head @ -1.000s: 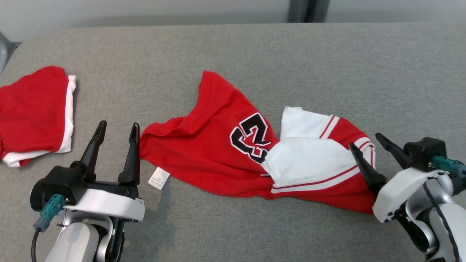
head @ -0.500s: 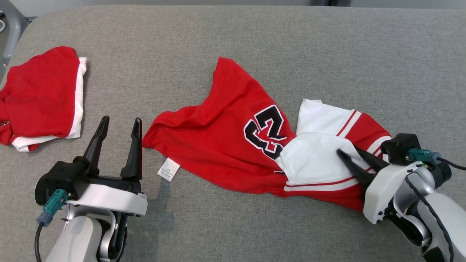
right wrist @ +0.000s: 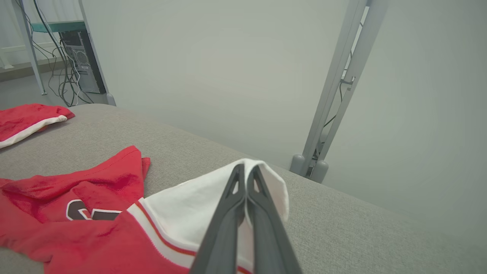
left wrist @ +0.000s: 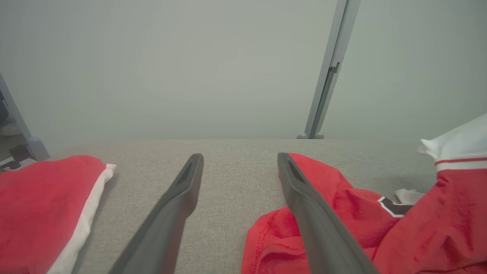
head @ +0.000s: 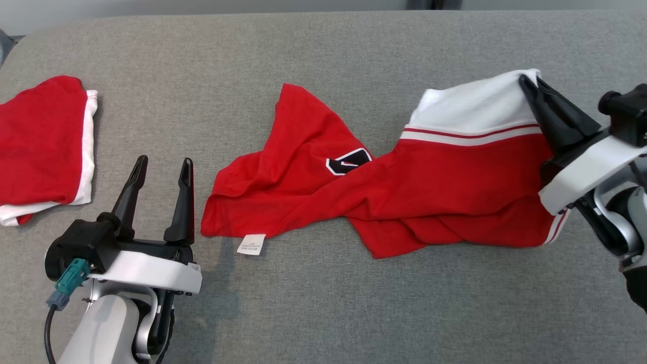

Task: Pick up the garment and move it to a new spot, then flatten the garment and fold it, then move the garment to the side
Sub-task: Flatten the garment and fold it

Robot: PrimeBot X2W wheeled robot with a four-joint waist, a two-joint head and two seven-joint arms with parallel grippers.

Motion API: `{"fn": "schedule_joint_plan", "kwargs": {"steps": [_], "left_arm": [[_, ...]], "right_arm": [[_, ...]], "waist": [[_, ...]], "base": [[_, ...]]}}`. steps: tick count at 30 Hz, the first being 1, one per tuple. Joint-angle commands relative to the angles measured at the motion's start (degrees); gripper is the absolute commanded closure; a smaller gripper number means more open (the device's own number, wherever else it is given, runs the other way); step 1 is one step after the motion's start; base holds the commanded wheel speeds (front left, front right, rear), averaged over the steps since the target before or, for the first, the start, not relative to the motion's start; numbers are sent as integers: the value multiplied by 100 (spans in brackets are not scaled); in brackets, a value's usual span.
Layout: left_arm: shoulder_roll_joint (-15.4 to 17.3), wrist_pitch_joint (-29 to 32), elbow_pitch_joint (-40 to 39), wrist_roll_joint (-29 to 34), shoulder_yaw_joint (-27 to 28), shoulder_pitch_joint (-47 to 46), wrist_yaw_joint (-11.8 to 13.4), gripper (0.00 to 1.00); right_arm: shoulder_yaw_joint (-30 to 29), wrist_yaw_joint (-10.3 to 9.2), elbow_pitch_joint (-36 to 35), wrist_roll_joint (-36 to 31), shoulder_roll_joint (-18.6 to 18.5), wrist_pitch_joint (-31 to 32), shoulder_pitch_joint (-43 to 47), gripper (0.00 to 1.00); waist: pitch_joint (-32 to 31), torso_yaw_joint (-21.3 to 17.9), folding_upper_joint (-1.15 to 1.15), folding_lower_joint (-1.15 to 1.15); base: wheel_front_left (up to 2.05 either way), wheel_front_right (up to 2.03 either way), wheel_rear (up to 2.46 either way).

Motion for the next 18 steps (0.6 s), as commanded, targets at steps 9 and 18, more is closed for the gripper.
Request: {"fn": "schedule_joint_plan", "kwargs": {"steps": [9, 18], "left_arm": [[26, -30, 27, -23, 41, -22, -16, 0], [135, -4, -44, -61, 109, 102, 26, 0]], "right_arm": [[795, -2, -406, -238, -64, -226, 688, 100], [797, -3, -846, -668, -244, -110, 2598, 100]], "waist": [[-16, -203, 0, 0], [-71, -498, 0, 0]], "base": [[0, 0, 0], [0, 0, 0]]}}
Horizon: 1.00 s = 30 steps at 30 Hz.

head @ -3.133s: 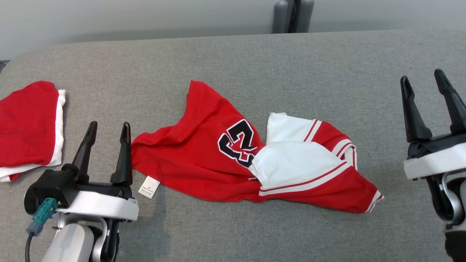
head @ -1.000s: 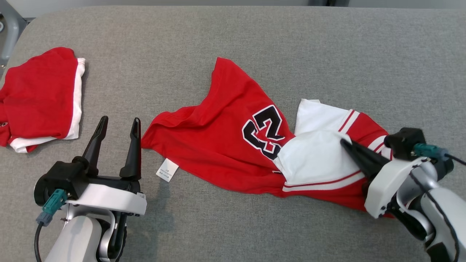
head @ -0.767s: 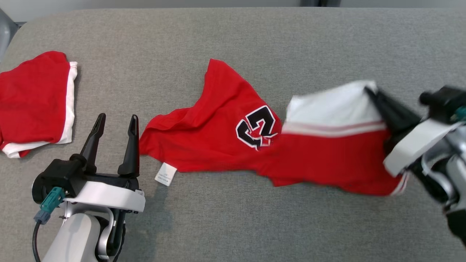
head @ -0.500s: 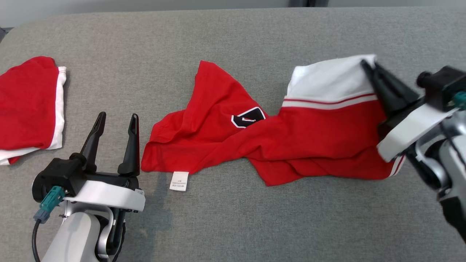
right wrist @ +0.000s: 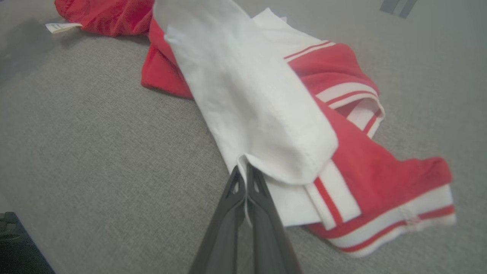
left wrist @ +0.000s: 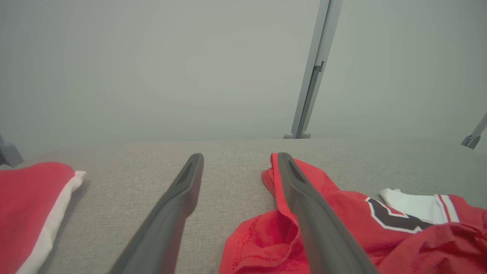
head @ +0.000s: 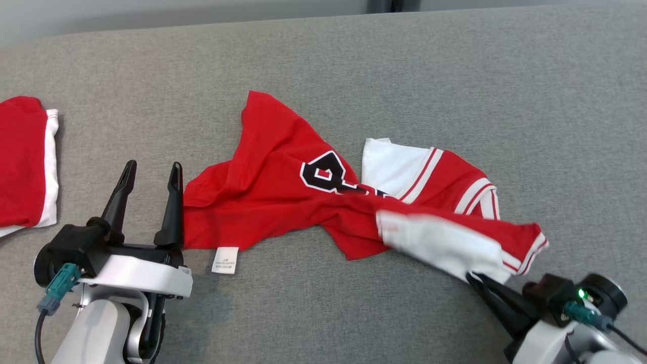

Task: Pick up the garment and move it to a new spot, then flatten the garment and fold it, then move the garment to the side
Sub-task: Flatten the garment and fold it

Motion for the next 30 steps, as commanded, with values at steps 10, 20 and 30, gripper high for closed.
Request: {"fn": "schedule_joint_plan", "kwargs": {"steps": [10, 20, 30], "left_arm": [[86, 112, -100, -54, -20, 34, 65, 0], [134, 149, -114, -98, -12, 216, 139, 0], [181, 177, -240, -161, 73, 383, 284, 0]], "right_arm": [[-799, -4, 833, -29, 617, -417, 414, 0], [-1683, -4, 986, 117, 654, -587, 716, 0], [-3250, -3, 372, -199, 1166, -1028, 455, 0]], "waist": [[-79, -170, 0, 0], [-335, -211, 0, 0], [-556, -291, 0, 0]], "base": [[0, 0, 0], [0, 0, 0], [0, 0, 0]]}}
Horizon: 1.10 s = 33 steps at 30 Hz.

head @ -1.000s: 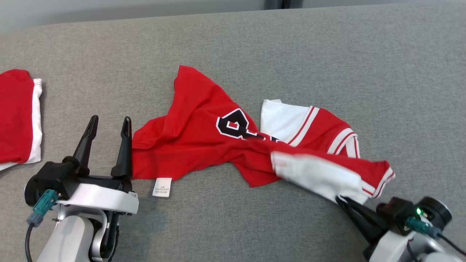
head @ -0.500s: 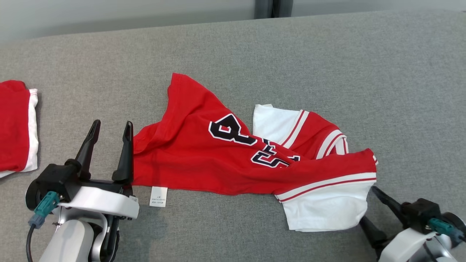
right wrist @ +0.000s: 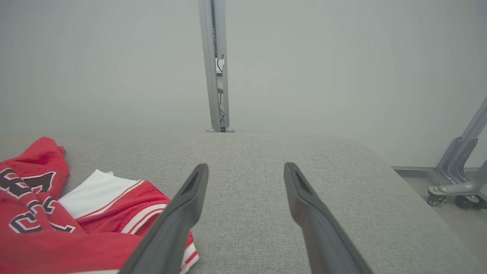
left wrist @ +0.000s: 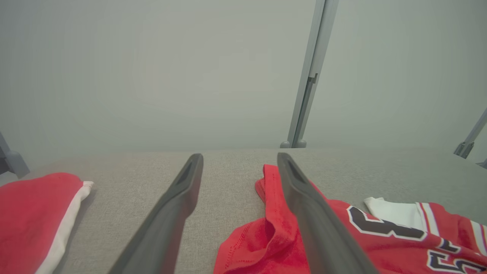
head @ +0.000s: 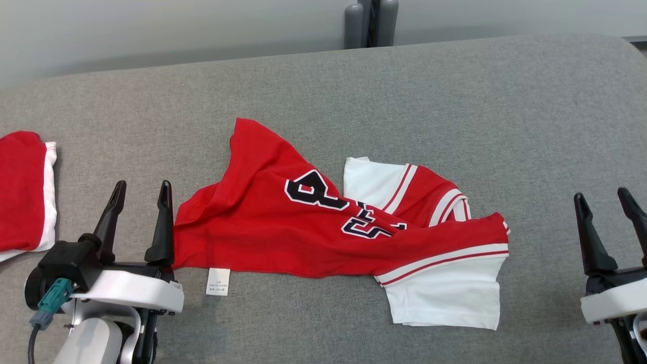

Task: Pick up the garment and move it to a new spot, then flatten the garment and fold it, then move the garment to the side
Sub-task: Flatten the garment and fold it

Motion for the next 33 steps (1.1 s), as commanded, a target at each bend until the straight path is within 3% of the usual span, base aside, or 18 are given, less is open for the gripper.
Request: {"fn": "schedule_joint_plan", "kwargs": {"steps": [1, 6, 16, 25, 33], "left_arm": [[31, 9, -40, -30, 35, 43, 39, 0], [35, 43, -99, -59, 22, 137, 74, 0], [-10, 100, -136, -105, -87, 345, 115, 0], [-6, 140, -109, -144, -147, 342, 121, 0], [75, 521, 137, -302, -346, 202, -171, 0]], "right_arm": [[-139, -2, -167, -122, 134, -60, -113, 0], [-106, -2, -604, -347, 512, -2, -299, 0], [132, -2, -931, -408, 864, 205, 61, 0], [154, -2, -983, -356, 883, 257, 105, 0], [255, -2, -967, -293, 890, 282, 26, 0]], "waist": [[-47, -9, 0, 0], [-145, 8, 0, 0], [-271, 110, 0, 0], [-304, 132, 0, 0], [-236, 87, 0, 0]], "base": [[0, 0, 0], [0, 0, 0], [0, 0, 0], [0, 0, 0], [0, 0, 0]]}}
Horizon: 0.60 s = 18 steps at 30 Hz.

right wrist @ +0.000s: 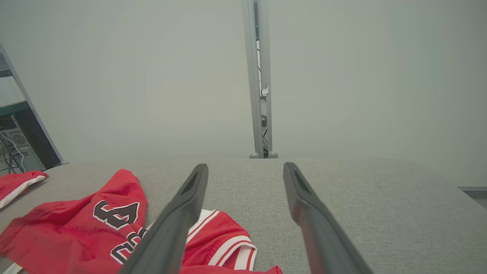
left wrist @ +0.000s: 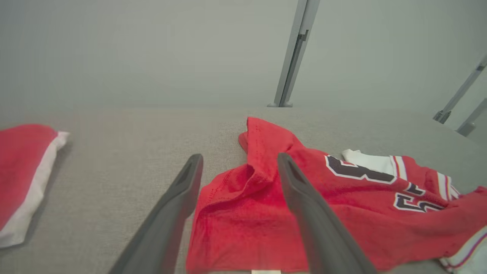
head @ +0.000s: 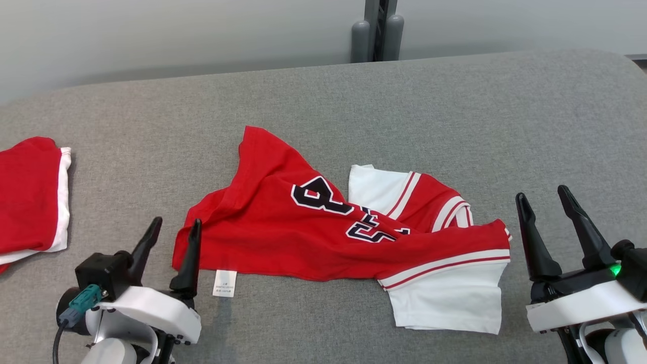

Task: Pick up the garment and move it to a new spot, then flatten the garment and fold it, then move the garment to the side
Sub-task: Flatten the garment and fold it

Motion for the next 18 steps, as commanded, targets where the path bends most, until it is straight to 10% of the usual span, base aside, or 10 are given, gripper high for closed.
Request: {"fn": "schedule_joint_plan", "kwargs": {"steps": [1, 14, 15, 17, 18], "left_arm": [[35, 68, 91, -71, -16, -33, -50, 0], [-5, 371, 1565, -717, 125, -149, -437, 0], [-2, 333, 1635, -731, 139, -187, -465, 22], [-8, 293, 1760, -752, 139, -240, -518, 100], [-9, 293, 1801, -758, 130, -267, -531, 100]], "right_arm": [[0, -2, 6, 31, -20, 6, -56, 0], [147, -2, 263, 201, 27, -144, -110, 0], [147, -2, 283, 214, 19, -141, -106, 0], [142, -2, 323, 245, 3, -134, -69, 0], [138, -2, 350, 235, -10, -110, -31, 0]], "waist": [[45, -39, 0, 0], [402, -212, 0, 0], [417, -220, 0, 0], [430, -234, 0, 0], [435, -238, 0, 0]], "base": [[0, 0, 0], [0, 0, 0], [0, 0, 0], [0, 0, 0], [0, 0, 0]]}}
